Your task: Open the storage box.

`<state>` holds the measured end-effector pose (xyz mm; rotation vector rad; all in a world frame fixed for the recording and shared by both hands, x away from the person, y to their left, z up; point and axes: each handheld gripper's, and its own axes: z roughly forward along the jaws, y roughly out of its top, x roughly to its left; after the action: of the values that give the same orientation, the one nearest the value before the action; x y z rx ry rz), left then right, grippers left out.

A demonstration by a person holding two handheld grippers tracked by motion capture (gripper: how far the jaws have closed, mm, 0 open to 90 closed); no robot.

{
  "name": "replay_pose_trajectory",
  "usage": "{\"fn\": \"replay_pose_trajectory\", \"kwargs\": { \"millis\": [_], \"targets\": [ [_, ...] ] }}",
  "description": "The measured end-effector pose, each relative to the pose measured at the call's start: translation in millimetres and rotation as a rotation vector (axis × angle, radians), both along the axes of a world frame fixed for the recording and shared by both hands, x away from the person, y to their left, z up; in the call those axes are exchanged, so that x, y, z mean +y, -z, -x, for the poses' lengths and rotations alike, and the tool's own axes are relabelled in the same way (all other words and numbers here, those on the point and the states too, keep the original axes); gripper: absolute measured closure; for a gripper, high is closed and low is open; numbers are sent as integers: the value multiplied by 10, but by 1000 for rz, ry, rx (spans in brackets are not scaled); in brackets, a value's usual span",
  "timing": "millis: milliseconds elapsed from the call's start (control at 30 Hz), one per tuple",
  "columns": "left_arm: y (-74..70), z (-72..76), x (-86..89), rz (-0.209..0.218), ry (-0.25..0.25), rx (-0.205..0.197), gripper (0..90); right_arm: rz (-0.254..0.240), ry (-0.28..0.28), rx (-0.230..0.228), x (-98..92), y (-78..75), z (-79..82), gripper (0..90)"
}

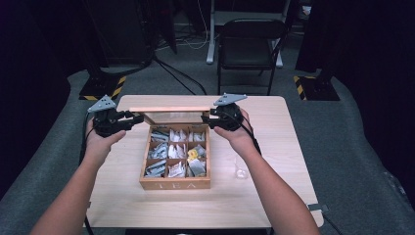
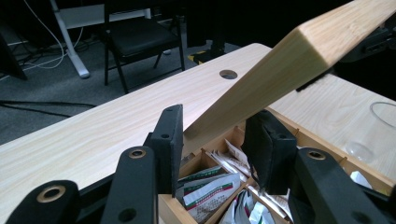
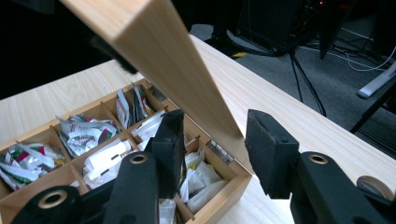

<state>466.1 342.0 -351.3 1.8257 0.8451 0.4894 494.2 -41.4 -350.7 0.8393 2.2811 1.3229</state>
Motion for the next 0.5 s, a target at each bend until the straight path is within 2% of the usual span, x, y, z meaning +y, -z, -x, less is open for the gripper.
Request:
{"fn": "replay_pose_trajectory", "kwargs": {
  "millis": [100, 267, 500],
  "targets": [
    [-12, -22, -4, -4, -4, -3, 586, 4, -6, -21, 12, 1, -36, 579],
    [-26, -65, -6, 2, -11, -4, 589, 10, -8, -31, 12, -12, -74, 593],
    [-33, -124, -15, 25, -33, -11, 592, 4, 1, -18, 34, -48, -134, 604]
  ]
}}
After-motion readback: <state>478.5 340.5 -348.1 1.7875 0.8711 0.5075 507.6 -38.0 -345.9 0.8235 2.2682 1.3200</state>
